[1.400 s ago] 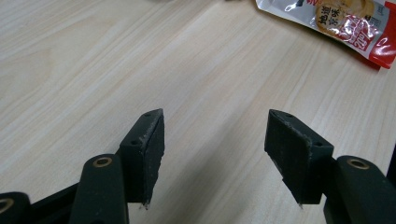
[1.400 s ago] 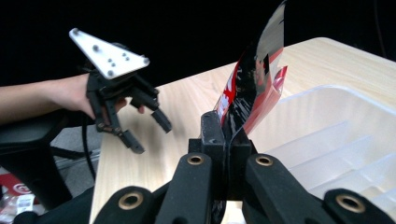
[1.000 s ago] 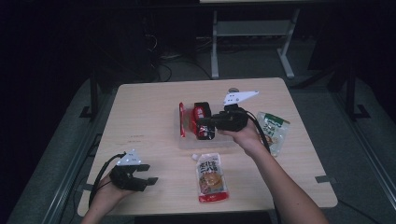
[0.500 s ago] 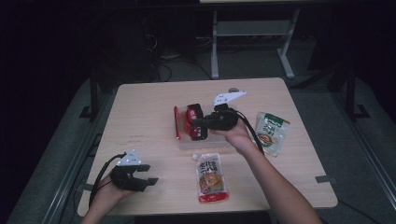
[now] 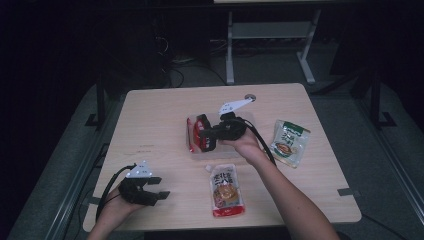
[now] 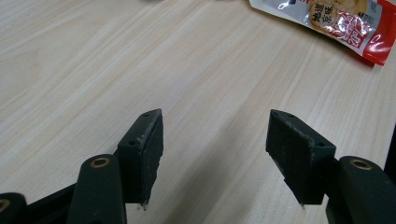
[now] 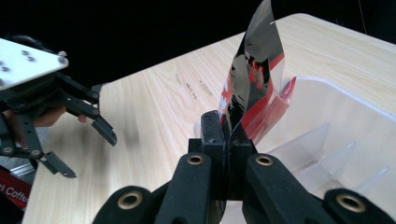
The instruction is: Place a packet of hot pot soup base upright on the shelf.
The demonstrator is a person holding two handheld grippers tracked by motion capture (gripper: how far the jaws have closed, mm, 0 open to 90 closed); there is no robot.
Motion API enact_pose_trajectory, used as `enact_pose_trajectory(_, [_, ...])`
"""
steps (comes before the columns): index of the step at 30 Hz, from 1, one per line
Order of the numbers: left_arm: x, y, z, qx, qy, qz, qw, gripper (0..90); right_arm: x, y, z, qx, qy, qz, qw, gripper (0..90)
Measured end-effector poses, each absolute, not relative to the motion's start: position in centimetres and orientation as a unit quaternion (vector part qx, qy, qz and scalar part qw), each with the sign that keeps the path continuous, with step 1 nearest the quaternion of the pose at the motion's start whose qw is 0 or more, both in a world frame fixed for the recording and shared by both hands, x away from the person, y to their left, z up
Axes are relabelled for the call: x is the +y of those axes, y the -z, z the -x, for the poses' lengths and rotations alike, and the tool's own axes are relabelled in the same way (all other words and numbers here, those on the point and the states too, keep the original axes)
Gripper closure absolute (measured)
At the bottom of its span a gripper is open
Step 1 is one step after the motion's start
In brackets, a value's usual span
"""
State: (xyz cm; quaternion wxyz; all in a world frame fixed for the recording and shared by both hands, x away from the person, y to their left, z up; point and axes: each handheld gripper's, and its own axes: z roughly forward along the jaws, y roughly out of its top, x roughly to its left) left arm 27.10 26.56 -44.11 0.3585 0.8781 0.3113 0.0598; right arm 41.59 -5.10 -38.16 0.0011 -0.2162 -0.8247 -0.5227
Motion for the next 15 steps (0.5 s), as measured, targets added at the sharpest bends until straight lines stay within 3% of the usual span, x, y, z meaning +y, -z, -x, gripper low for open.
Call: enact_pose_trajectory(15, [26.5, 44.3, -27.2, 0.305, -0.056, -0.884, 0.35, 36.4, -3.4, 39.7, -42.7, -0.836, 0.499, 0.226, -0.003, 89.3])
